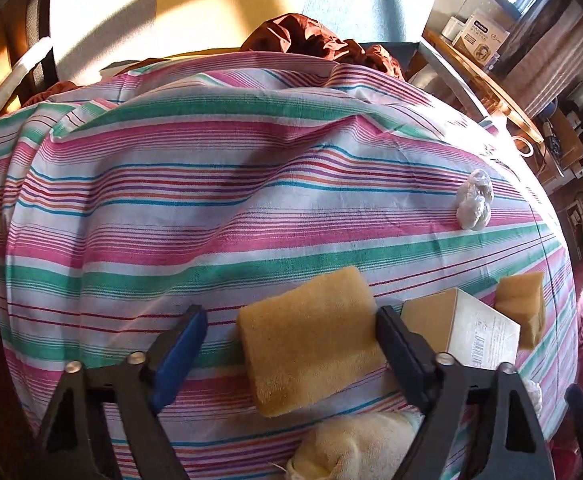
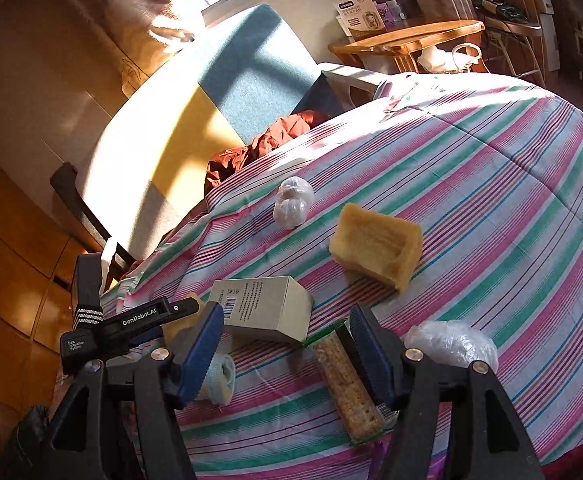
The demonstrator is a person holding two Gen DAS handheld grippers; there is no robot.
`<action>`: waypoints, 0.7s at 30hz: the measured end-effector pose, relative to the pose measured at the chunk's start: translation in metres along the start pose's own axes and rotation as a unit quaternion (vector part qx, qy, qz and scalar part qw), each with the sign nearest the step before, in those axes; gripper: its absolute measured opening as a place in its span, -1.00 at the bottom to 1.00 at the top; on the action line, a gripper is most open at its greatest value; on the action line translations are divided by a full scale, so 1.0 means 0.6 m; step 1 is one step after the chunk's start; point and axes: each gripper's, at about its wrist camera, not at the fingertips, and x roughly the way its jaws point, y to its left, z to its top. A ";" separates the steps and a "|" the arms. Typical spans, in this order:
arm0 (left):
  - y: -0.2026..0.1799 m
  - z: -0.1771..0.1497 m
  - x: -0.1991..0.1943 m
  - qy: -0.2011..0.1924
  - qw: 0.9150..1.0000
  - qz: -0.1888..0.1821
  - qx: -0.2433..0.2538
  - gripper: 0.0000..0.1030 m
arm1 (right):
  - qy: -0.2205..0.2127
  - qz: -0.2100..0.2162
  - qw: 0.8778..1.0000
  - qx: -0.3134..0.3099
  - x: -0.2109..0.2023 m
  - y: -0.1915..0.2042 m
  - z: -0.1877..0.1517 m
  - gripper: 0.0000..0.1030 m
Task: Organize objects
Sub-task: 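Grasp another yellow sponge cake with the left gripper while the right gripper grasps the plastic-wrapped white item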
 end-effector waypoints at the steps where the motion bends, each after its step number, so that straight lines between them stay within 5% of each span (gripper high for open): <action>1: 0.004 -0.005 -0.001 0.002 1.000 -0.016 -0.002 0.35 | 0.007 -0.002 1.000 -0.007 0.002 0.004 0.001 0.29; 11: 0.047 -0.042 -0.087 -0.058 0.997 -0.045 0.011 0.18 | 0.025 -0.044 0.994 -0.098 0.072 0.066 0.116 0.29; 21: 0.089 -0.092 -0.188 -0.119 0.991 -0.048 0.035 0.18 | 0.096 -0.106 0.989 -0.047 0.280 0.043 0.210 0.26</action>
